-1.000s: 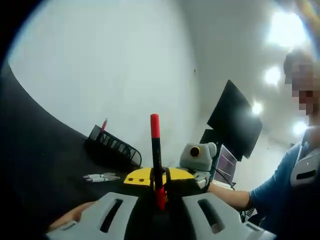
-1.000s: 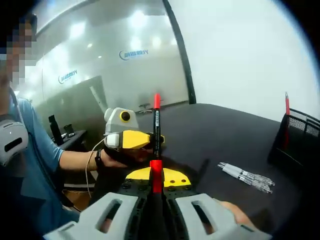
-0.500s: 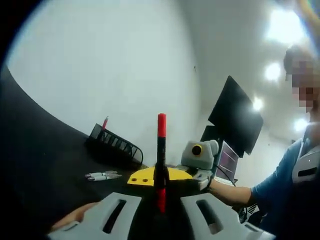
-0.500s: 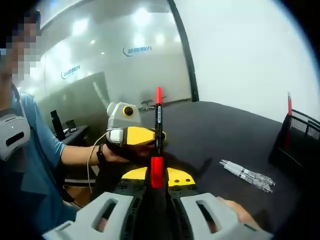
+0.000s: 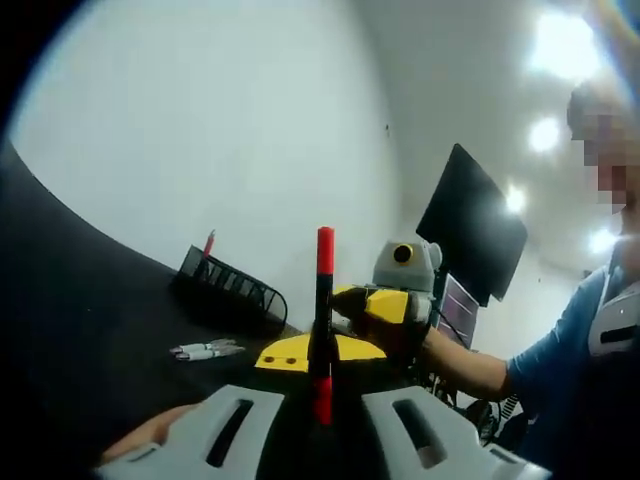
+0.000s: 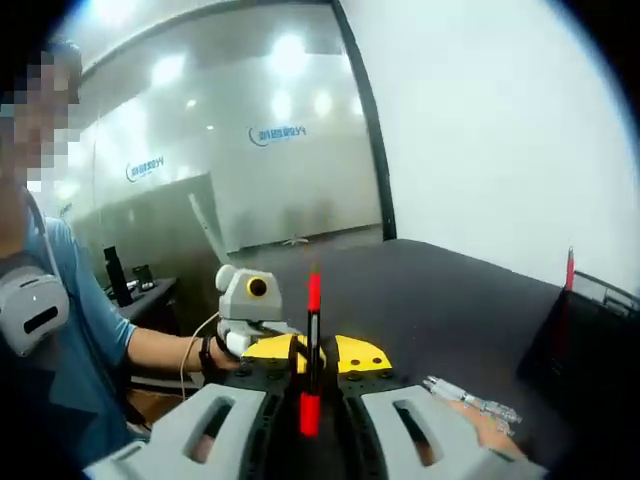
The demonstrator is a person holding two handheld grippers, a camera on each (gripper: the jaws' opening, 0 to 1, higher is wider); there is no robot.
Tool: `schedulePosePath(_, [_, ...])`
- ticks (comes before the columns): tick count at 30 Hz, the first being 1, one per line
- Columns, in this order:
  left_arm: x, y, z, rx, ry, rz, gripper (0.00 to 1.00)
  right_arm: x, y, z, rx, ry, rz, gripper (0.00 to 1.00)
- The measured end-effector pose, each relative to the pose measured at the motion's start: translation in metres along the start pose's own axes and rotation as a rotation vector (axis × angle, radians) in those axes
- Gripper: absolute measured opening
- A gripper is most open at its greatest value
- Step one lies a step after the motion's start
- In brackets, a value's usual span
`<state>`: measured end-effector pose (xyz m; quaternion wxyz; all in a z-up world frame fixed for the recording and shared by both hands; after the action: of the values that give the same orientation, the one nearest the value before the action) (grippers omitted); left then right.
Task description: Pick up pens and glue sticks and place them into the holder.
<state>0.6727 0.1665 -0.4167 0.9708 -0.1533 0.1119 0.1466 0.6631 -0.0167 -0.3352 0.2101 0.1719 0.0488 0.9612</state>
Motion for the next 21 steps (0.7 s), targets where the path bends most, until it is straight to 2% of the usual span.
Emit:
schedulePosePath(8, [-0.003, -0.002, -0.002, 0.027, -0.032, -0.011, 0.08, -0.001, -0.012, 0.015, 0.005, 0.008, -0.003, 0.11])
schedulePosePath(17, [-0.005, -0.004, -0.004, 0.053, -0.064, -0.02, 0.08, -0.002, -0.023, 0.018, 0.068, 0.023, 0.005, 0.11])
schedulePosePath(21, [-0.005, -0.004, -0.004, 0.054, -0.067, -0.02, 0.08, -0.004, -0.022, 0.02, 0.074, 0.023, -0.001, 0.06])
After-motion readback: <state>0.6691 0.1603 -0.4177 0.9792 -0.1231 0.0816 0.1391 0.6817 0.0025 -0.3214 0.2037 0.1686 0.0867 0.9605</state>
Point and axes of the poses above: the point that each gripper's makers call its tool centre point, and the gripper's own axes: y roughly backward along the fingers, x roughly to its left, z roughly out of its top, the point moved 10 cm from there along y, roughly backward along the fingers, and after that the axes turned 10 degrees about -y, right-handed, at the moved point
